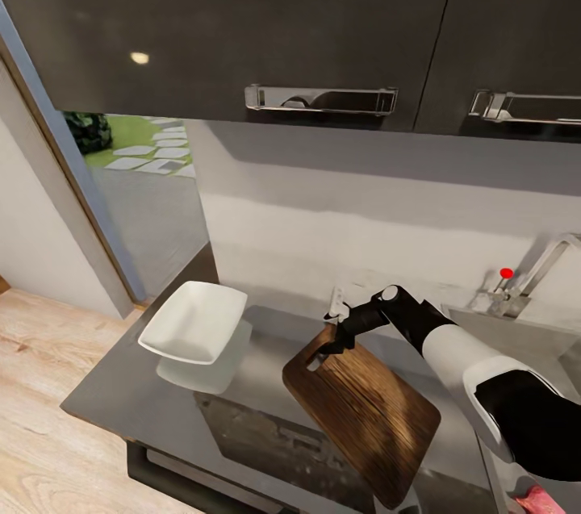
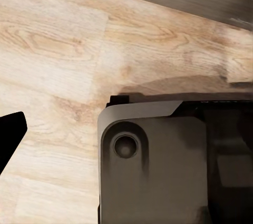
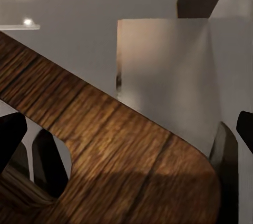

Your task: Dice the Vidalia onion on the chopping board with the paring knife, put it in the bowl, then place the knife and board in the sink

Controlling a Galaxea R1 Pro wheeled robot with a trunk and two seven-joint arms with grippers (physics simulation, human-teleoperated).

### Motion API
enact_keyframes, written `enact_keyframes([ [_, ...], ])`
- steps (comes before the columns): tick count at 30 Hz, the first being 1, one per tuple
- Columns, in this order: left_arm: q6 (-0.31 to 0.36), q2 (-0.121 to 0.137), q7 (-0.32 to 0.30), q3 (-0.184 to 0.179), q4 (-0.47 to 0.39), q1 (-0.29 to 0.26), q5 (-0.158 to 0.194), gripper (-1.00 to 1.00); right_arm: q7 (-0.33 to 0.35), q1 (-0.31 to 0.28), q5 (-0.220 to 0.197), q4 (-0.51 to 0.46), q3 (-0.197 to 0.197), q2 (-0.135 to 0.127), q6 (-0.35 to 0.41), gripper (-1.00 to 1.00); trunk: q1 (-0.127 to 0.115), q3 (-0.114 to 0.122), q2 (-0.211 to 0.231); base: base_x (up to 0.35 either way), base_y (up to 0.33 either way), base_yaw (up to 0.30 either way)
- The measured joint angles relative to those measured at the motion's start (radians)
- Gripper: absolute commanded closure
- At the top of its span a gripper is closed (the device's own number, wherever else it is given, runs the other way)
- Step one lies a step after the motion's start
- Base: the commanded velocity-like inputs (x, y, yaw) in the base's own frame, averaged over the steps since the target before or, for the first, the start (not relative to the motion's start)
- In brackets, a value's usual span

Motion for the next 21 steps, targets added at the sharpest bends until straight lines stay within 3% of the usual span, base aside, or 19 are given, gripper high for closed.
enact_keyframes([
  [21,0.0,0.0,0.0,0.0,0.0,0.0,0.0,-1.0,-0.001,-0.001,0.001,0.0,0.002,0.003,0.0,-1.0,0.0,0.0,0.0,0.0,0.0,0.0],
])
